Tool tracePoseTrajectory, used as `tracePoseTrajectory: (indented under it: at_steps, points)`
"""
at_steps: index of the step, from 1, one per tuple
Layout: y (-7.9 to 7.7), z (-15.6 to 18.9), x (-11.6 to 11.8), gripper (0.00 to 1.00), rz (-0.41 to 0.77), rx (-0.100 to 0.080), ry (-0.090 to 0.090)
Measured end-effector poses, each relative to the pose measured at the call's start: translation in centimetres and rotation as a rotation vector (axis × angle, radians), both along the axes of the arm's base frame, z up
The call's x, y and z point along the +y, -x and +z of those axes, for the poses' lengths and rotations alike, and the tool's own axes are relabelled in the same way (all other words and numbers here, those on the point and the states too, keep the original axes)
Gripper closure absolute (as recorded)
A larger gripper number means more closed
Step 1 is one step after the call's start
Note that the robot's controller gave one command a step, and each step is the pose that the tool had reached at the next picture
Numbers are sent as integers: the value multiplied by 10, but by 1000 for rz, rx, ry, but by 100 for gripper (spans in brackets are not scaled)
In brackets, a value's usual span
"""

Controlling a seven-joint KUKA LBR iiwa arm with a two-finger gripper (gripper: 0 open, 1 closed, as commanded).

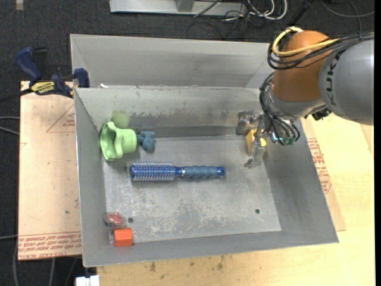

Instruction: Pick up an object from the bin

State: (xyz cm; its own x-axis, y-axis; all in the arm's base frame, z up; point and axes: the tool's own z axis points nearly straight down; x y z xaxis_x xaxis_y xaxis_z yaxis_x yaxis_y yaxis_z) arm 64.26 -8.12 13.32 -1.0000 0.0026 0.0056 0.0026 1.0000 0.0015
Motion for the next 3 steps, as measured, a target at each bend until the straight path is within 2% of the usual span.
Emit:
tracePoseTrajectory:
  at_steps: [1, 2, 3]
  points:
    - [5, 0, 80, 0, 274, -7, -3]
    - [38, -58, 121, 0, 309, 0, -4]
    - [35, -55, 118, 100, 305, -6, -1]
